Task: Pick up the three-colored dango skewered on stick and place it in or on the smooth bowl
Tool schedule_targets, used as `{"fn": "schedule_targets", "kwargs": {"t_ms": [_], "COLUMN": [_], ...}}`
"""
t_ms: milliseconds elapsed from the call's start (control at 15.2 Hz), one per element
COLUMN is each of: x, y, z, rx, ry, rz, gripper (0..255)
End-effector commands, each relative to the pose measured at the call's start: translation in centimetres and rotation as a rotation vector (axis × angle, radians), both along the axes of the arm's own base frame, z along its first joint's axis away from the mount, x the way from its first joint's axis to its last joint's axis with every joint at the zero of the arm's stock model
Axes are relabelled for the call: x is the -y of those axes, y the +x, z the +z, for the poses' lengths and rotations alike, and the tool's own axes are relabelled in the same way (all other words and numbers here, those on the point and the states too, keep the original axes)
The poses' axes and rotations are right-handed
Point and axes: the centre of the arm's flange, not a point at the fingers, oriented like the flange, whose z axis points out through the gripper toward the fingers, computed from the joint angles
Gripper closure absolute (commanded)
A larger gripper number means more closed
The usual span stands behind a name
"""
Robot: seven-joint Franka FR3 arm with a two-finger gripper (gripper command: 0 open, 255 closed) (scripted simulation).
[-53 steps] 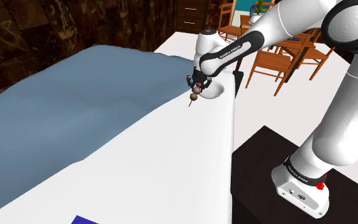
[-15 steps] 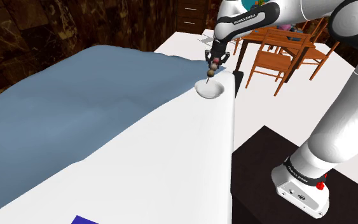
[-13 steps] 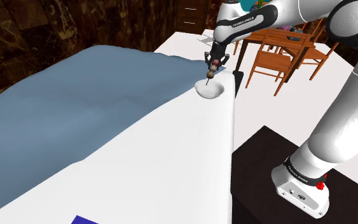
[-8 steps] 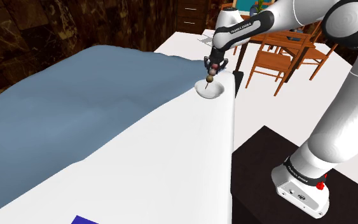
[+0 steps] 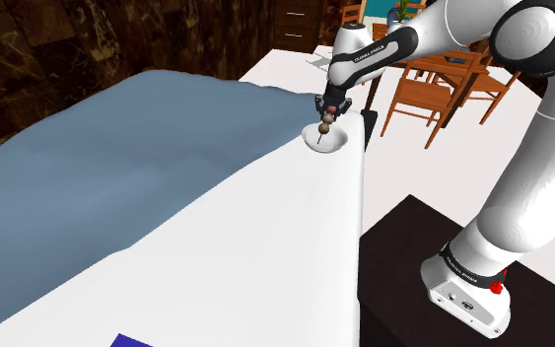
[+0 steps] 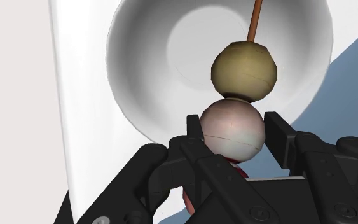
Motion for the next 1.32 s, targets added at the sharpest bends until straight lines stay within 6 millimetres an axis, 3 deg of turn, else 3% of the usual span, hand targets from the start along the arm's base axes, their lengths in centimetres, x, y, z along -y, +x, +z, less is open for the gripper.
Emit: {"fn": "schedule_targets", "kwargs": {"t_ms": [0, 198, 264, 594, 858, 1254], "x": [0.0, 0.0, 0.0, 0.0, -0.6, -0.6], "y": [0.0, 0.0, 0.0, 0.0, -0.7, -0.7], "z": [0.0, 0.0, 0.0, 0.0, 4.9, 4.9], "rx": [0.001, 0.001, 0.001, 0.001, 0.001, 0.001], "ry": [0.000, 0.000, 0.000, 0.000, 0.000, 0.000], "rz": [0.000, 0.000, 0.000, 0.000, 0.000, 0.000], "gripper": [255, 255, 0, 0, 0, 0]}}
